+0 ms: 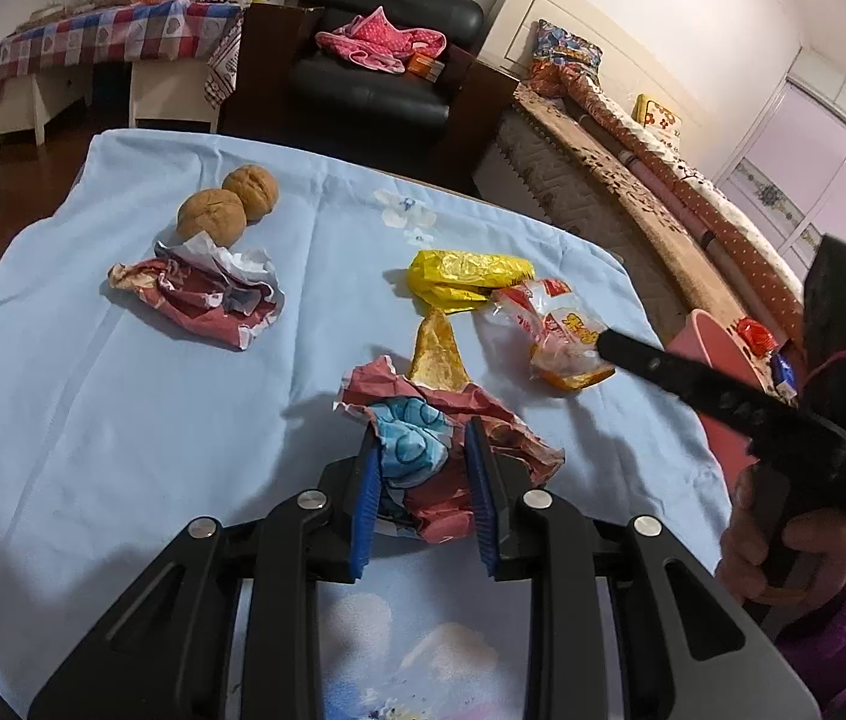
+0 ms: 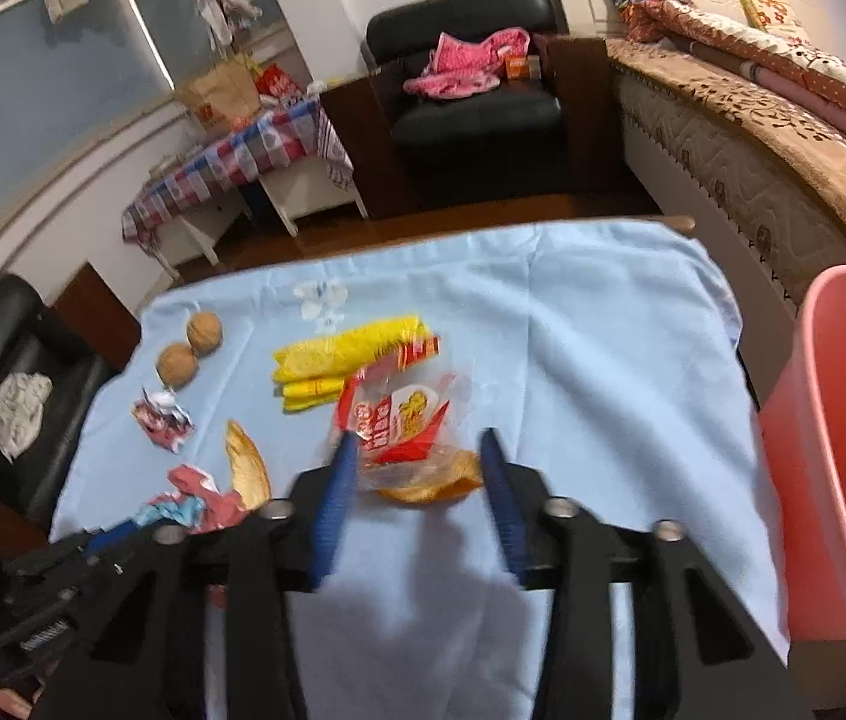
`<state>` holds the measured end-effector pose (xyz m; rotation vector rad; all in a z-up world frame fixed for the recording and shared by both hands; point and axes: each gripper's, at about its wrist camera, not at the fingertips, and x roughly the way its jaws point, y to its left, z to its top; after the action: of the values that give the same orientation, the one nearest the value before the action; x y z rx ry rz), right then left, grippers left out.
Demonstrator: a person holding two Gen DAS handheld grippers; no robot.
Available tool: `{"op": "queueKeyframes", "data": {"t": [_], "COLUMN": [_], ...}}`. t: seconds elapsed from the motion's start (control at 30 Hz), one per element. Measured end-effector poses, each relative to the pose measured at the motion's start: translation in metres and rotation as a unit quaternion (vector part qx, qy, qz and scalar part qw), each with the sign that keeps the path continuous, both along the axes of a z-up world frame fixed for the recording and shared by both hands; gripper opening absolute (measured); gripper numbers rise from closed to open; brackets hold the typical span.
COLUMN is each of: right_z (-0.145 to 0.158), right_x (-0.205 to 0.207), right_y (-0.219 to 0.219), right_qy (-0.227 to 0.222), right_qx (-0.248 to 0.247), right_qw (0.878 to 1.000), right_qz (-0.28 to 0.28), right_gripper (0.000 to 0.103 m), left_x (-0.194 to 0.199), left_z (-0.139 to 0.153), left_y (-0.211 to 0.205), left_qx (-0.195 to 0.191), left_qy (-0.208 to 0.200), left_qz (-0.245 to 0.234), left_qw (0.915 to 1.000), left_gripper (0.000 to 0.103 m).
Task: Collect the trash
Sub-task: 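Grasp the pink-blue wrapper with the left tool while the right tool grasps a red snack bag, then carry the pink wrapper with the left tool while the right tool carries the red bag to the bucket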
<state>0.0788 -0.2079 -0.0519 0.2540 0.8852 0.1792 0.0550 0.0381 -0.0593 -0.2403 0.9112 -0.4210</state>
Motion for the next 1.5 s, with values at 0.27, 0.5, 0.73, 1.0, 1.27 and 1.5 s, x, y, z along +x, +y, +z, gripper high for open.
{"op": "queueKeyframes", "data": {"t": [0.27,0.5,0.73,1.0,1.27,1.5], "right_z": [0.013,0.038,0.063,0.073,0.065,0.066], "right_x": [-0.025,-0.066,-0.104,-0.128,-0.132,-0.136], "right_y": [0.001,0.000,-0.030,-0.070,-0.091,-0.115], "right_qy": [-0.022,-0.040,-0.057,-0.076,-0.079,-0.095], "right_qx": [-0.011,-0.016,0.054,0.071,0.059,0.048], "right_qw": [1.000,0.999,0.997,0.993,0.992,0.989], "right_qz": [-0.009,-0.008,-0.026,-0.059,-0.077,-0.102], "right_gripper": [0.012,0.011,0.011,0.011,0.011,0.012], "left_x": [-0.007,-0.025,-0.039,-0.051,-0.044,-0.032], "left_z": [0.011,0.023,0.043,0.070,0.086,0.092], "left_y": [0.006,0.016,0.019,0.007,-0.029,-0.068], "left_qx": [-0.015,-0.037,-0.049,-0.039,-0.026,-0.029], "left_qy": [-0.013,-0.038,-0.055,-0.074,-0.080,-0.070], "left_qz": [-0.011,-0.007,0.002,0.005,-0.018,-0.043], "left_qw": [0.9998,0.9986,0.9973,0.9965,0.9963,0.9962], "left_gripper": [0.027,0.027,0.027,0.027,0.027,0.027]}}
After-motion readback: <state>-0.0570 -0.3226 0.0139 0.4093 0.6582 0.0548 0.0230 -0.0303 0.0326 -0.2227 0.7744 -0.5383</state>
